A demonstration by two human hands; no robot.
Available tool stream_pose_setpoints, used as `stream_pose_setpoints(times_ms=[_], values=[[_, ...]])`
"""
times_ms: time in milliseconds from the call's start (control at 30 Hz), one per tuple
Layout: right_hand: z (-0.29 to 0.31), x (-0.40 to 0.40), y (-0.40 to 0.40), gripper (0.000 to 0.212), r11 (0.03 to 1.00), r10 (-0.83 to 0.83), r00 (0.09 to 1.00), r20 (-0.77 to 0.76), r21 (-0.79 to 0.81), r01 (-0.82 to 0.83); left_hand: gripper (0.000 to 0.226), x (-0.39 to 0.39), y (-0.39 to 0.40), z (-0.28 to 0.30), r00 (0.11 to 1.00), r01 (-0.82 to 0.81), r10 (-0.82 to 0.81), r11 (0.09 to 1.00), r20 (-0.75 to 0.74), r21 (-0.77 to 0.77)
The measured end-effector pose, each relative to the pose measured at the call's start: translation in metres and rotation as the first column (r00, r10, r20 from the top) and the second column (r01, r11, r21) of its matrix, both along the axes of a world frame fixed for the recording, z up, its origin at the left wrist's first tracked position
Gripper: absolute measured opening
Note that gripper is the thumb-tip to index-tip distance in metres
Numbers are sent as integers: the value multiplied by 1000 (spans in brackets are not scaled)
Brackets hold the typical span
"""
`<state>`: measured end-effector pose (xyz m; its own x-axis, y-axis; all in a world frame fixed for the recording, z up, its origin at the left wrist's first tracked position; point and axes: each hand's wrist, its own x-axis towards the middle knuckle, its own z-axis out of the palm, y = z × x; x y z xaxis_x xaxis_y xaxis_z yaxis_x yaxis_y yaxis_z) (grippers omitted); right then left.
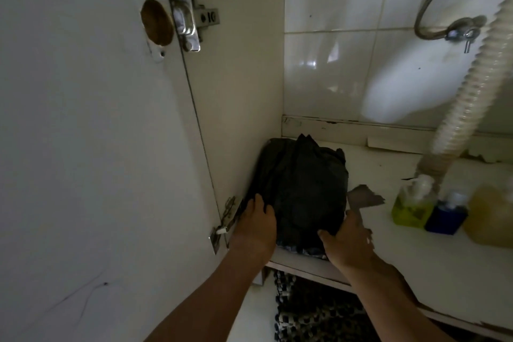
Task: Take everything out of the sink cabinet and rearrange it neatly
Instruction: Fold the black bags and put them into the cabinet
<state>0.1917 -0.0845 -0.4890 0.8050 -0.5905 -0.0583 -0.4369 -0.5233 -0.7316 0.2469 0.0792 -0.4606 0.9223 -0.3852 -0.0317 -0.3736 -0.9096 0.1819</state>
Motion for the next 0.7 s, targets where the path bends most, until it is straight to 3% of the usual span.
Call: stream_pose_setpoints(times_ms=[67, 167, 267, 400, 467, 600, 700], values=[[0, -3, 2, 58, 1000, -8, 1000, 22, 23, 8, 59, -7, 7, -2, 997, 36, -35, 999, 70, -10], [4, -10, 3, 59, 998, -9, 999, 42, 56, 6, 42, -10, 13, -19, 940, 127, -102, 990, 326, -57], [15, -35, 15, 61, 999, -11, 998, 66, 35, 8, 32, -29, 19, -20, 914, 189, -132, 976, 384, -112], [31, -93, 28, 57, 966, 117, 992, 39, -235, -105, 25, -79, 14, -15, 946, 192, -122, 958, 301, -215], [43, -131, 28, 48, 940, 197, 980, -21, -280, -195, 27, -110, 3, -16, 973, 168, -118, 952, 199, -256], [85, -208, 16, 36, 856, 311, 898, -310, -320, -407, 28, -173, -21, -5, 967, 251, -252, 926, 32, -282], [122, -238, 10, 25, 889, 261, 919, -295, -297, -349, 27, -194, -26, 12, 949, 273, -309, 907, -65, -319]])
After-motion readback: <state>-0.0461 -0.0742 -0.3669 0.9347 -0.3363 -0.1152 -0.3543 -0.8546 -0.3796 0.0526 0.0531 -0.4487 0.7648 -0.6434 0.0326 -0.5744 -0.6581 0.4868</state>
